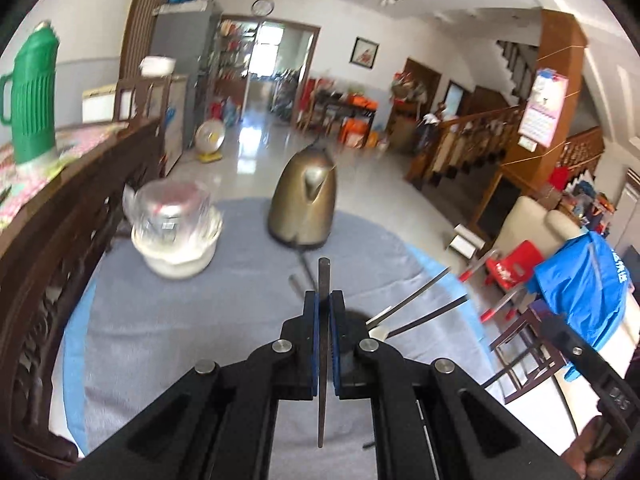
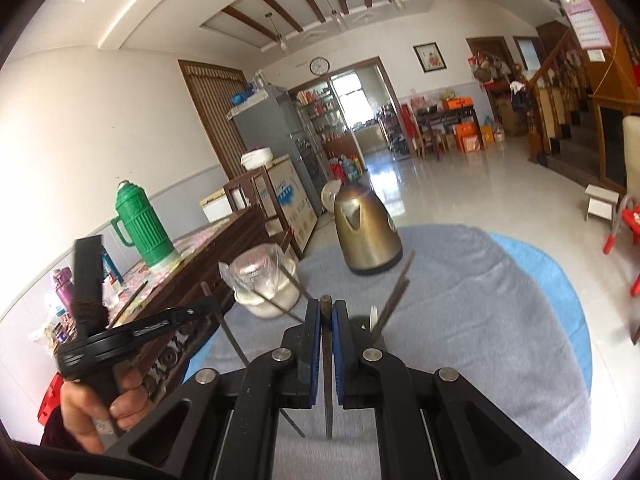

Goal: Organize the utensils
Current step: 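Lower both held chopsticks down into the gray cup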

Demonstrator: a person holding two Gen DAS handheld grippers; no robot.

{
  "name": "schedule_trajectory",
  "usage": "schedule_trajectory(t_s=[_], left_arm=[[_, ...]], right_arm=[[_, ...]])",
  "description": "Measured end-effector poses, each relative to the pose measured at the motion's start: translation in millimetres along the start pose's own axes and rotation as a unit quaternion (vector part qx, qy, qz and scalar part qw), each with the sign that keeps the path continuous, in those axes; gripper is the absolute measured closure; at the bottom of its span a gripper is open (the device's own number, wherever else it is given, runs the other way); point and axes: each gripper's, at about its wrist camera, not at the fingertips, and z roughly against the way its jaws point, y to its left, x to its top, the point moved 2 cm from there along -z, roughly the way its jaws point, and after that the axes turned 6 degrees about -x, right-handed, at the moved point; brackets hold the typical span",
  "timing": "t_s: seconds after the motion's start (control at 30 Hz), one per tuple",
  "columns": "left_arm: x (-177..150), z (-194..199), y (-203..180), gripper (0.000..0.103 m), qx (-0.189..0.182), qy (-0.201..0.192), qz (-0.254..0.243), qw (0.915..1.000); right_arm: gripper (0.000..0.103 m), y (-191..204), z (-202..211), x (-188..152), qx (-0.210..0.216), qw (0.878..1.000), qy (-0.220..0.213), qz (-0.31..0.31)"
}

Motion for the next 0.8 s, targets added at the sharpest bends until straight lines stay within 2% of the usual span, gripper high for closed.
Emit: schedule_trajectory(t_s=[0.17,0.43,0.67,0.8], left_arm=[[19.2,7.0,-17.6,0.098,-0.01,-0.02,-0.02,0.9995],[48.7,4.5,-30.6,0.098,-0.008,-0.05,-0.037,0.998],[74.9,-11.1,-34.7,0.098,-0.007,-0.087,-0.035,0.9955],[78.0,-26.1,-37.9,0.098,0.0,-0.107,-0.035,0.9937]], right_arm=[[0.098,10.5,0.5,20.0,-0.007,1.0,-0.017,0.008],[0.098,23.5,-19.1,52.2,-0.019,0.999,-0.025,0.022],[0.098,27.9,-38.8,90.4,-0.042,0.997,-0.055,0.024],[0.098,26.4,-54.4,102.7,-0.057,0.996,-0.069,0.017]])
